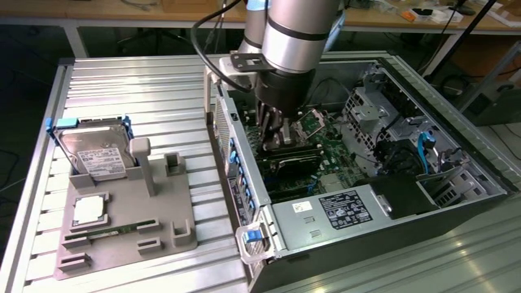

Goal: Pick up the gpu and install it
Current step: 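Press down on the gpu until it lock into place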

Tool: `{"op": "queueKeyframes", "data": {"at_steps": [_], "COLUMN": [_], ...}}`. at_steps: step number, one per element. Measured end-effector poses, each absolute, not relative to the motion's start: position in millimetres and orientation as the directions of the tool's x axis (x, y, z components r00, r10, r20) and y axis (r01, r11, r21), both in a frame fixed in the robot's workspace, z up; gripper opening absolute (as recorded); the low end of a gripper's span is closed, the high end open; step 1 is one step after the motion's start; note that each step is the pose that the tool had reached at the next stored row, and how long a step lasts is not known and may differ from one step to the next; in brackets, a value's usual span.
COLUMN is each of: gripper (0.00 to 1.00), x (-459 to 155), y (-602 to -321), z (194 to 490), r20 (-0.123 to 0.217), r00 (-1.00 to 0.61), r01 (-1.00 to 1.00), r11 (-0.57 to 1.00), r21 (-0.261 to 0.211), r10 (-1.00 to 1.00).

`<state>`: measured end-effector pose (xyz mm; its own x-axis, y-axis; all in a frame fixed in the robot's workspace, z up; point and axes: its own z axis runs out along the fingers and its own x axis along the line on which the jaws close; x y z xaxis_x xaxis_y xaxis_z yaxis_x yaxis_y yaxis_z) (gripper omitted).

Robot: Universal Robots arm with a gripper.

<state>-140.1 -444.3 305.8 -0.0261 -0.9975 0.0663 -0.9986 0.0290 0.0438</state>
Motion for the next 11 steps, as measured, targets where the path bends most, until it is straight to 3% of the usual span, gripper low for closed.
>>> {"op": "queueKeyframes", "data": {"at_steps": [11], "gripper": [0.11], "x": [-153], "y": [-444], "z": [306], "r20": [0.012], "r00": [-0.024], "r01": [-0.997], "r11": [0.025], "r21": [0.077], "r10": [-1.0]}}
